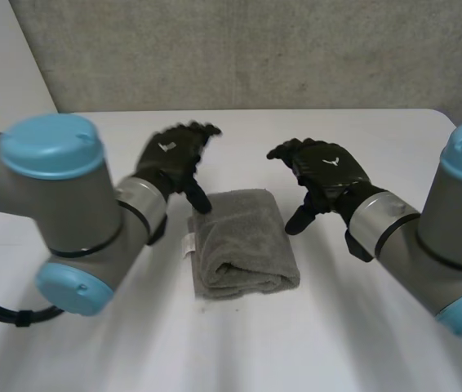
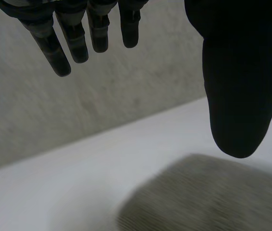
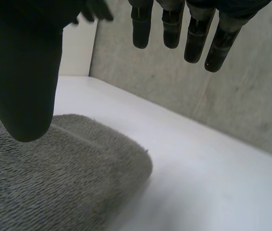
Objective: Fold the towel.
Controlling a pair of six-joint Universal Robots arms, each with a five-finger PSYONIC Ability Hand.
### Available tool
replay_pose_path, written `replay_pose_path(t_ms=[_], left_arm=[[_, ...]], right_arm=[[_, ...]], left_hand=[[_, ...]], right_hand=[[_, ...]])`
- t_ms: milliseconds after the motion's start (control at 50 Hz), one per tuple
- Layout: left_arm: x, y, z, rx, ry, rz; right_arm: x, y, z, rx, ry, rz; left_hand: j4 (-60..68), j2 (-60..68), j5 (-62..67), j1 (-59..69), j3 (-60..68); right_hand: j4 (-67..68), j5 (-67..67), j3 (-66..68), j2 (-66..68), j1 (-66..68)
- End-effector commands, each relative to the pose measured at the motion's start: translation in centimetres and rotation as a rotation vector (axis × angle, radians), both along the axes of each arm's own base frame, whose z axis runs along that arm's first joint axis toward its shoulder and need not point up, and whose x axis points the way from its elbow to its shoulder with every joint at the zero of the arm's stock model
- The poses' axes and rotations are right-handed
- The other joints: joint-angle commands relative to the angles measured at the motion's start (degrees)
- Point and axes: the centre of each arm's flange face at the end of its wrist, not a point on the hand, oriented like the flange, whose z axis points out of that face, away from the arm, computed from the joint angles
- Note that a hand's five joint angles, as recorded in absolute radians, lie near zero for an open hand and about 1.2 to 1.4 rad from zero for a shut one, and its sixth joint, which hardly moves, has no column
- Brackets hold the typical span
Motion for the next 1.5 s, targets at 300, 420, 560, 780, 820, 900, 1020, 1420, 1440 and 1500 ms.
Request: replay_pose_path(t_ms=[300,420,560,780,820,900,1020,1420,1440,1500], left_arm=[[-1.5,1.2,-8.7,0.235,-0.199,0.140],[-1.1,1.6,-9.2,0.248,-0.214,0.141],[-1.3,2.1,-9.6,0.243,-0.255,0.111],[-1.7,1.8,-6.4,0.165,-0.217,0.104],[-1.5,1.5,-4.4,0.128,-0.183,0.113],[-0.3,0.8,-0.2,0.056,-0.113,0.149],[3.7,0.2,8.2,-0.087,0.010,0.239],[10.8,1.6,15.1,-0.045,0.102,0.190],[10.8,1.6,15.1,-0.045,0.102,0.190],[10.8,1.6,15.0,-0.043,0.101,0.186]], right_arm=[[2.1,-3.4,-7.7,0.297,0.060,0.119],[2.7,-3.9,-8.9,0.193,0.192,0.151],[2.4,-4.6,-8.4,0.102,0.277,0.104],[1.4,-5.3,-3.0,-0.093,0.329,0.034],[1.0,-5.3,-0.1,-0.154,0.297,0.009],[-0.2,-5.6,3.2,-0.213,0.255,-0.060],[-3.4,-5.6,9.4,-0.265,0.097,-0.256],[-7.4,-3.4,13.8,-0.222,0.048,-0.291],[-7.3,-3.3,13.8,-0.209,0.037,-0.280],[-7.3,-3.2,13.8,-0.194,0.016,-0.276]], left_hand=[[2.6,2.6,3.0,2.6,2.5],[2.6,2.6,3.0,2.6,2.5],[2.4,2.4,2.8,2.4,2.4],[1.6,1.6,2.0,1.6,1.5],[0.7,0.7,1.2,0.7,0.7],[-0.4,-0.5,0.0,-0.5,-0.5],[-1.1,-1.1,-0.7,-1.1,-1.2],[-1.8,-1.8,-1.4,-1.8,-1.9],[-1.8,-1.8,-1.4,-1.8,-1.9],[-1.8,-1.8,-1.4,-1.8,-1.9]], right_hand=[[-3.5,-3.6,-2.1,-3.3,-2.0],[-3.5,-3.6,-2.1,-3.3,-2.0],[-3.5,-3.6,-2.1,-3.3,-2.0],[-3.5,-3.6,-2.1,-3.3,-2.0],[-3.5,-3.6,-2.1,-3.3,-2.0],[-3.5,-3.6,-2.1,-3.3,-2.0],[-3.5,-3.6,-2.1,-3.3,-2.0],[-3.5,-3.6,-2.1,-3.3,-2.0],[-3.5,-3.6,-2.1,-3.3,-2.0],[-3.5,-3.6,-2.1,-3.3,-2.0]])
